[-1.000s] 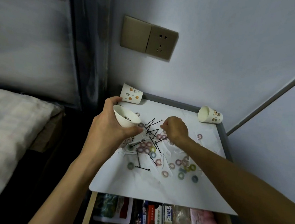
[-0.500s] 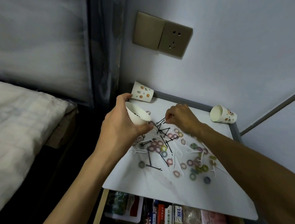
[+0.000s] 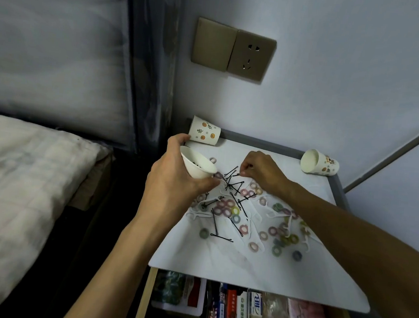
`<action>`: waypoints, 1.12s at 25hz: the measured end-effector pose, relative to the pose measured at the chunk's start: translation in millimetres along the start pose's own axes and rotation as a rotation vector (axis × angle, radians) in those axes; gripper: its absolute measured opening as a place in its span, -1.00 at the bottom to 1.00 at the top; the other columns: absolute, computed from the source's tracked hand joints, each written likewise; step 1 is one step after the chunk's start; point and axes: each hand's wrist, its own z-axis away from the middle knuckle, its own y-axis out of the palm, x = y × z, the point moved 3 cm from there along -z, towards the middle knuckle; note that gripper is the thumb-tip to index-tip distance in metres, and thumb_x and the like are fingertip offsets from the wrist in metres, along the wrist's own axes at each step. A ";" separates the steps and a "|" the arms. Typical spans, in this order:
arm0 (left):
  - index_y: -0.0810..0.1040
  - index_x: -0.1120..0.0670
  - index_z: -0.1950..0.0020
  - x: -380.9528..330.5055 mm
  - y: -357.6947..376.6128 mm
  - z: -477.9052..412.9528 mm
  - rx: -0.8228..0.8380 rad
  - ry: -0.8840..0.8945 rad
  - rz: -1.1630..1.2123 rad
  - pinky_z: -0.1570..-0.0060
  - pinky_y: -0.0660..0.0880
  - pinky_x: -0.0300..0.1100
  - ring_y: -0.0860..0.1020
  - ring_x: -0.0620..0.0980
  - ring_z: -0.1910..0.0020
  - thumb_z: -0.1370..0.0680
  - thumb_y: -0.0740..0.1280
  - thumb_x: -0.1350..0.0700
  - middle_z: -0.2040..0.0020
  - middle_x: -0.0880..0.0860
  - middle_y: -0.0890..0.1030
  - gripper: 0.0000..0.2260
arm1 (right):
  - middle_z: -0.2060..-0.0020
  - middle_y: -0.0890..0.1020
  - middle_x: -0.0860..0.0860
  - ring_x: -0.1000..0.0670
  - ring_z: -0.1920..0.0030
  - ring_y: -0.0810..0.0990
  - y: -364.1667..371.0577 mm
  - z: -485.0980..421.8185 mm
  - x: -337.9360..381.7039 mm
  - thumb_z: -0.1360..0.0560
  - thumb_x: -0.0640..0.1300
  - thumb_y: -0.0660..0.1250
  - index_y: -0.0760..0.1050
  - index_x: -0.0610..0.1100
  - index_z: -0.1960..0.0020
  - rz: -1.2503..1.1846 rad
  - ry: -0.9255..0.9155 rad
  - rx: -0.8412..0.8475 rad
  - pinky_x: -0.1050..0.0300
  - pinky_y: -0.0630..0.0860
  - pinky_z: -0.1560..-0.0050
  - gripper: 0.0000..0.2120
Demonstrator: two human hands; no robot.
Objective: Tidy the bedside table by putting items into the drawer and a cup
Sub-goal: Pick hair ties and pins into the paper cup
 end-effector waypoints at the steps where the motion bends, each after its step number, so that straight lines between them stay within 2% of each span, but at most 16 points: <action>1: 0.31 -0.07 -0.40 -0.2 -0.7 -0.1 -0.004 -0.001 0.004 0.02 0.52 -0.16 0.54 -0.04 -0.02 -0.27 0.61 -0.02 -0.06 -0.07 0.53 -0.21 | 0.19 0.55 0.09 0.06 0.12 0.51 1.0 -0.2 0.1 -0.45 -0.19 0.46 0.61 -0.12 0.18 0.019 -0.001 0.011 0.18 0.36 0.08 -0.94; 5: 0.32 -0.08 -0.39 0.1 -3.0 -0.7 -0.009 -0.003 0.013 0.03 0.51 -0.18 0.54 -0.06 0.00 -0.27 0.62 -0.01 -0.04 -0.09 0.52 -0.23 | 0.21 0.54 0.08 0.07 0.17 0.50 8.3 -1.0 6.3 -0.45 -0.20 0.46 0.58 -0.10 0.16 -0.053 0.015 -0.016 0.19 0.36 0.14 -0.94; 8: 0.32 -0.08 -0.39 0.7 -3.3 -0.5 -0.001 -0.003 0.017 0.14 0.45 -0.32 0.52 -0.13 0.06 -0.28 0.62 0.00 0.04 -0.17 0.49 -0.23 | 0.21 0.60 0.06 0.07 0.16 0.56 13.0 -4.1 13.4 -0.40 -0.23 0.50 0.56 -0.04 0.13 -0.210 0.004 -0.031 0.19 0.46 0.11 -0.84; 10: 0.32 -0.09 -0.38 1.2 -3.6 -0.3 0.004 -0.006 0.018 0.20 0.41 -0.41 0.50 -0.19 0.10 -0.28 0.61 0.00 0.07 -0.21 0.46 -0.24 | 0.20 0.60 0.09 0.09 0.15 0.57 14.6 -6.1 16.4 -0.39 -0.24 0.51 0.58 -0.01 0.11 -0.229 -0.024 -0.015 0.24 0.47 0.11 -0.81; 16: 0.32 -0.10 -0.39 1.8 -3.3 -0.1 0.008 -0.004 0.004 0.23 0.41 -0.45 0.49 -0.25 0.13 -0.28 0.61 -0.01 0.08 -0.22 0.46 -0.24 | 0.21 0.60 0.09 0.14 0.18 0.56 14.8 -7.6 18.0 -0.39 -0.22 0.52 0.61 -0.05 0.18 -0.240 -0.027 -0.004 0.26 0.47 0.12 -0.88; 21: 0.30 -0.07 -0.42 1.4 -0.9 0.0 0.013 0.004 -0.001 0.10 0.44 -0.29 0.51 -0.09 0.01 -0.29 0.61 -0.01 -0.05 -0.11 0.49 -0.22 | 0.16 0.53 0.07 0.07 0.14 0.49 16.1 -6.4 15.5 -0.44 -0.13 0.48 0.58 -0.08 0.17 -0.111 0.018 -0.026 0.20 0.38 0.12 -0.91; 25: 0.29 -0.08 -0.43 2.1 -0.2 -0.2 0.015 0.006 0.001 0.08 0.45 -0.28 0.51 -0.06 -0.02 -0.29 0.61 -0.02 -0.09 -0.09 0.48 -0.20 | 0.15 0.54 0.00 0.03 0.13 0.50 17.2 -4.9 18.1 -0.51 -0.09 0.41 0.59 -0.18 0.12 0.005 0.080 -0.034 0.13 0.43 0.09 -0.85; 28: 0.30 -0.09 -0.41 2.4 -0.5 -0.1 0.013 0.005 0.003 0.05 0.47 -0.24 0.51 -0.05 -0.02 -0.29 0.61 -0.02 -0.08 -0.09 0.49 -0.22 | 0.19 0.62 -0.03 -0.01 0.20 0.57 9.7 -2.2 14.2 -0.54 -0.10 0.37 0.57 -0.16 0.09 -0.125 0.205 -0.062 0.08 0.49 0.13 -0.87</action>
